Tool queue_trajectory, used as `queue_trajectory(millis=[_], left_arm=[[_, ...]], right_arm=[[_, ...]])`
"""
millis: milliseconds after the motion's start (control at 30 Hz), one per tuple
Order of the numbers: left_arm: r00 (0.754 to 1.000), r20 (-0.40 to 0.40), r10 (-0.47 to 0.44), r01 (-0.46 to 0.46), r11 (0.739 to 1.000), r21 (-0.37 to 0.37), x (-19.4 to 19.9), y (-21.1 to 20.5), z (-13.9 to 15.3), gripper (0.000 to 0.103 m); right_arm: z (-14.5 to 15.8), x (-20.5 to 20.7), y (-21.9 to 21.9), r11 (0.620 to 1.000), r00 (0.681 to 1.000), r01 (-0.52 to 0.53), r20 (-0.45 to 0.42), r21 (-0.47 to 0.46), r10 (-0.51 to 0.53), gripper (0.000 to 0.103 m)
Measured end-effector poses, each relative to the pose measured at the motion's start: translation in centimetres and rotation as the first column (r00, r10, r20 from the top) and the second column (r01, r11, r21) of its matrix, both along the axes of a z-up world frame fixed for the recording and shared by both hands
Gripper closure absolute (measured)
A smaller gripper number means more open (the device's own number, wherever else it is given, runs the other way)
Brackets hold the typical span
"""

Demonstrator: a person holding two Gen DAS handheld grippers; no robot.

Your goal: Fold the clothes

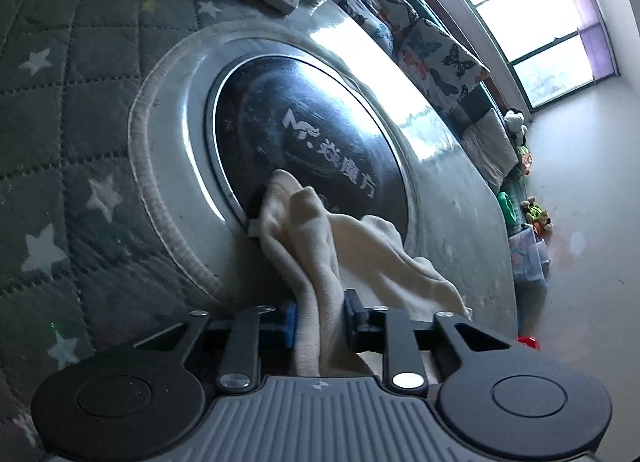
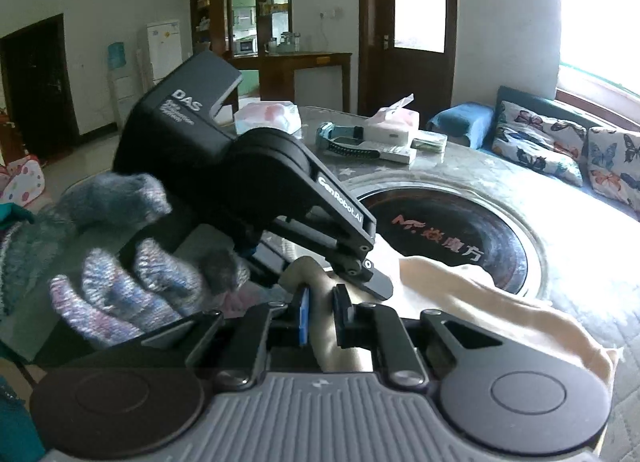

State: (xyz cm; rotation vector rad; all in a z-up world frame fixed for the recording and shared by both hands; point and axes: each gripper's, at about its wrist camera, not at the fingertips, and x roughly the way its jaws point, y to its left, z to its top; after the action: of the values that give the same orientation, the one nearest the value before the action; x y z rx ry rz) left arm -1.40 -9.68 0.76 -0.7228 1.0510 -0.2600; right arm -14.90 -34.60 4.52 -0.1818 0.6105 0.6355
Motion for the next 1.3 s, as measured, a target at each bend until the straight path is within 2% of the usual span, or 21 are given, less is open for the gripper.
queue_trajectory(millis=[100,267,367,400,467,500,567,667,767,867,967,1067,1100,1300], left_arm=[[1.000,0.003,-0.002,0.002,1.000,0.021,-0.1,0.1,-0.2,0.081],[1.000,0.020,-0.017,0.016,0.999,0.034,-0.2,0.1,-0.2,0.081],[0.999,0.029,-0.022,0.020,0.999,0.044,-0.3,-0.1,-0.2,0.081],[0.999,0.030,-0.021,0.020,0.999,0.045,-0.3,-0.1,-0.2,0.081],[0.999,0.032,-0.021,0.020,0.999,0.045,-0.2,-0.2,-0.3,0.081],[0.999,0.032,-0.021,0.019,0.999,0.045,-0.2,-0.2,-0.3,0.081],[0.999,0.033,-0.022,0.020,0.999,0.048,-0.3,-0.2,-0.3,0.081],[0.999,0.040,-0.027,0.025,0.998,0.064,-0.3,-0.4,-0.1,0.081],[0.998,0.046,-0.035,0.031,0.996,0.084,-0.3,-0.7,0.0,0.081],[0.998,0.048,-0.042,0.037,0.994,0.100,-0.3,-1.0,0.2,0.081],[0.997,0.058,-0.053,0.046,0.991,0.125,-0.3,-1.3,0.4,0.081],[0.994,0.074,-0.078,0.065,0.984,0.163,-0.3,-2.0,0.7,0.081],[0.993,0.083,-0.084,0.070,0.983,0.168,-0.2,-2.2,1.0,0.081],[0.982,0.139,-0.131,0.102,0.975,0.197,0.1,-3.5,2.7,0.083]], right_arm=[[0.0,-0.2,-0.2,1.000,1.000,-0.004,-0.003,0.013,0.004,0.089],[0.4,-0.4,-2.5,0.995,0.996,0.093,0.000,0.025,-0.093,0.087],[0.4,-0.1,-5.0,0.982,0.982,0.188,0.003,0.016,-0.188,0.074],[0.3,0.0,-6.0,0.975,0.975,0.223,0.007,0.007,-0.223,0.073],[0.1,0.5,-8.1,0.953,0.953,0.302,0.004,-0.002,-0.302,0.071],[0.0,0.7,-9.2,0.940,0.940,0.341,0.002,-0.007,-0.341,0.067],[-0.5,1.4,-11.4,0.904,0.905,0.426,-0.001,-0.013,-0.426,0.063],[-1.5,3.0,-14.2,0.851,0.851,0.524,-0.052,0.010,-0.523,0.063],[-2.7,4.1,-16.1,0.813,0.811,0.582,-0.091,0.028,-0.578,0.062],[-3.9,5.0,-17.1,0.790,0.789,0.610,-0.145,0.058,-0.598,0.057],[-4.7,5.1,-17.8,0.772,0.776,0.626,-0.192,0.111,-0.601,0.059],[-4.6,4.9,-18.1,0.778,0.789,0.609,-0.216,0.155,-0.574,0.085],[-4.4,4.7,-18.0,0.781,0.793,0.605,-0.208,0.155,-0.572,0.090],[-2.1,3.2,-18.2,0.778,0.801,0.599,-0.144,0.189,-0.581,0.092]])
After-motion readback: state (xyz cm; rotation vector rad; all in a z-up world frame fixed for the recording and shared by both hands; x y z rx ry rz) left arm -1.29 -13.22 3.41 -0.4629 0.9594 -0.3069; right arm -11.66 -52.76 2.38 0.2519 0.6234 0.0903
